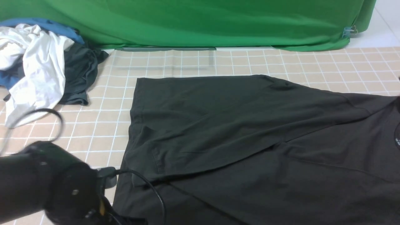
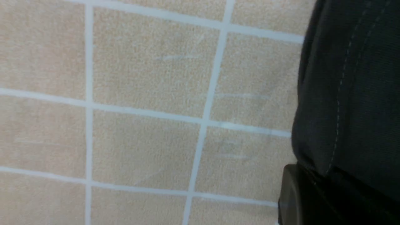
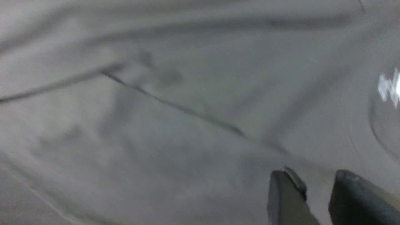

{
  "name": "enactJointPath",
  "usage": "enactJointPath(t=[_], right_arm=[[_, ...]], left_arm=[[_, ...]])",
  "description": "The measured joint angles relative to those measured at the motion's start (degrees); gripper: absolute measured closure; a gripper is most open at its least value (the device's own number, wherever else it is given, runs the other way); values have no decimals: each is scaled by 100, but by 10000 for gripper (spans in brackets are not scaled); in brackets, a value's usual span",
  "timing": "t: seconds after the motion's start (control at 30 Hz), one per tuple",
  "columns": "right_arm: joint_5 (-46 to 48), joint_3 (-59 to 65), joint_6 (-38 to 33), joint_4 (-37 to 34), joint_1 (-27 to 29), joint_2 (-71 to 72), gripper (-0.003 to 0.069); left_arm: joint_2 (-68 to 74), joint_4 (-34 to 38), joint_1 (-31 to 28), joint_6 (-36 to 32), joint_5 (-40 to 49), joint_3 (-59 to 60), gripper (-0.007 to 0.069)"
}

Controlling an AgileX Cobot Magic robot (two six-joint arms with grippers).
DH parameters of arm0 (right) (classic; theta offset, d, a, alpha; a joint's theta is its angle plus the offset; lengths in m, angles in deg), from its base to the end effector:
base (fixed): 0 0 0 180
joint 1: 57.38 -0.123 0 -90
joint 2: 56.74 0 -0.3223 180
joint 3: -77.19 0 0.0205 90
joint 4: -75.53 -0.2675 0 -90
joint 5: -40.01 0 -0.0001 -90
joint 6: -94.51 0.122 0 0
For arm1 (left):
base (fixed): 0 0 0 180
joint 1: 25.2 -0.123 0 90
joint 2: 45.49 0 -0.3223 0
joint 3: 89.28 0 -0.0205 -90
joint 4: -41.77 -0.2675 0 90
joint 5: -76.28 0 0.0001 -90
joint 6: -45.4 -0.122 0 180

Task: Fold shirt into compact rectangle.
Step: 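Grasp the near edge of the shirt at its hem and shoulder corners, then fold the black garment in half by bringing its near edge over to the far edge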

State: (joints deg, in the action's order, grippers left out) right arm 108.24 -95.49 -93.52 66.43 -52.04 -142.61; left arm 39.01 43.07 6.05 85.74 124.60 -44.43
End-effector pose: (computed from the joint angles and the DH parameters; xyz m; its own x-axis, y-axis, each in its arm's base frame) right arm 0.2843 -0.0086 0.3358 -0.9429 0.0079 -0.3329 -0.0314 0.9932 0.1125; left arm 0.1646 -0.1023 0.1682 -0.9848 -0.1729 -0.0195 -0.1720 0.9843 -0.0396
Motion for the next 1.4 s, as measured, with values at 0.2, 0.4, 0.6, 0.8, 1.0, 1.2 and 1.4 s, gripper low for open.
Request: enactJointPath(t=[0.2,0.4,0.6,0.8,1.0,1.2,1.4], right_arm=[[69,859,522,270,0,99,256],[-745,2512,689,160,0,103,31],[-1972,3531,768,62,0,46,9],[-2445,3709,862,103,0,-316,20],[-2540,3651,941,204,0,-669,99],[-2556,3630,650,299,5,-676,550],[-2328,3531,587,267,0,-342,608]], left_arm=[[-850,-94,0,24,423,0,595],[-1056,-130,0,67,539,0,594],[-1056,-197,0,46,434,0,594],[-1056,-197,0,20,411,0,594],[-1056,-197,0,1,387,0,594],[-1056,-130,0,1,387,0,594],[-1051,-130,0,57,758,-494,594]])
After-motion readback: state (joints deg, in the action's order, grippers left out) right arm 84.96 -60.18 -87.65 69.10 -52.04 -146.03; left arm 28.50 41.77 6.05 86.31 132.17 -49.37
